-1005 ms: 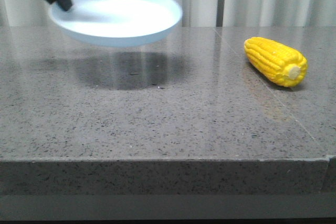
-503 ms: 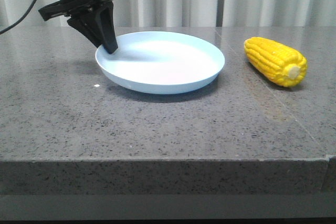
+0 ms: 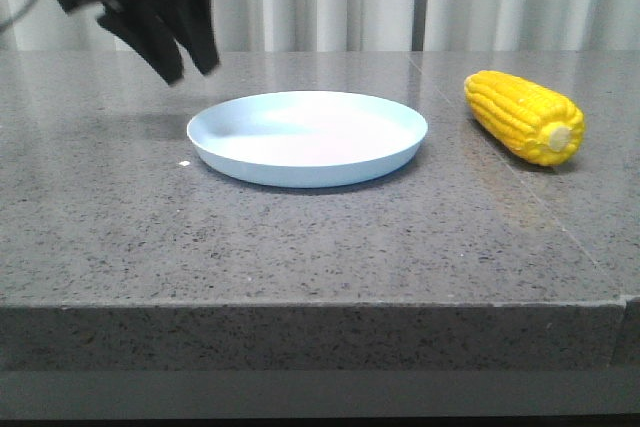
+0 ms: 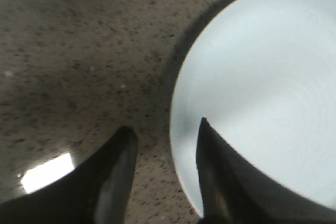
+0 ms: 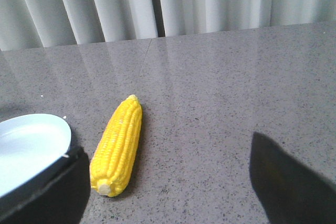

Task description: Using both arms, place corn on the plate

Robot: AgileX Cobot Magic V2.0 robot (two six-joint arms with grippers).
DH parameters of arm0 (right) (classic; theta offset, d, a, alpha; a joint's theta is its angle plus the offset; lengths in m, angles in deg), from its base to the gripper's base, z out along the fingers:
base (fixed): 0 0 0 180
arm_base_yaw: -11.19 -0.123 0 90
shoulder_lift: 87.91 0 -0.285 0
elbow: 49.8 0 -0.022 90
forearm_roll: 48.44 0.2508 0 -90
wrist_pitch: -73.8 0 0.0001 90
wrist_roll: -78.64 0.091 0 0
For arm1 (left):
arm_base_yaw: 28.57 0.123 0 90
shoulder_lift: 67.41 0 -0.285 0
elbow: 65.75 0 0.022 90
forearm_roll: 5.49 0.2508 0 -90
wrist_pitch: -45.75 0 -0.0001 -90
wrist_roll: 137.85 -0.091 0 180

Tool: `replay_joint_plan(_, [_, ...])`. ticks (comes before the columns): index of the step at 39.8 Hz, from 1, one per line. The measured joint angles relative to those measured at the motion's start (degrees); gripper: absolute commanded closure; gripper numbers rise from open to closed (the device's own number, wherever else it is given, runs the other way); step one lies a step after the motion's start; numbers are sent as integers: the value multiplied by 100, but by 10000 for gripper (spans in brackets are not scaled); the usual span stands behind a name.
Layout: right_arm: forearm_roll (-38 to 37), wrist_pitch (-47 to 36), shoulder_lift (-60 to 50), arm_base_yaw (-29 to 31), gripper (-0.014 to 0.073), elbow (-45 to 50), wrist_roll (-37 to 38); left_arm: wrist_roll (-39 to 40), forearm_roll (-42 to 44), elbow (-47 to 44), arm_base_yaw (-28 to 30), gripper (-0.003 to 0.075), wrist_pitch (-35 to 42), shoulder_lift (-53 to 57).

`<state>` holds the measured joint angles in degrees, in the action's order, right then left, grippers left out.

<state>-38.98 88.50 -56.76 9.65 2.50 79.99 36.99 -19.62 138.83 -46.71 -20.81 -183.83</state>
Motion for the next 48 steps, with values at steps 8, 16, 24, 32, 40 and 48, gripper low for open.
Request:
replay_joint_plan(8, [0, 0, 0, 0, -46, 0, 0, 609, 1312, -77, 259, 708, -81, 731])
replay_joint_plan(16, [0, 0, 0, 0, -46, 0, 0, 1263, 2445, -777, 261, 727, -102, 1437])
replay_joint_plan(24, [0, 0, 0, 0, -46, 0, 0, 1402, 2575, -2033, 261, 741, 547, 2471])
replay_joint_plan(32, [0, 0, 0, 0, -46, 0, 0, 1447, 2575, -3504, 261, 741, 1694, 4010])
replay_joint_plan(40, [0, 0, 0, 0, -46, 0, 0, 1447, 2597, -5034, 261, 741, 2786, 5677])
replay_joint_plan(48, [0, 0, 0, 0, -46, 0, 0, 1447, 2609, -6310, 261, 741, 3337, 7443])
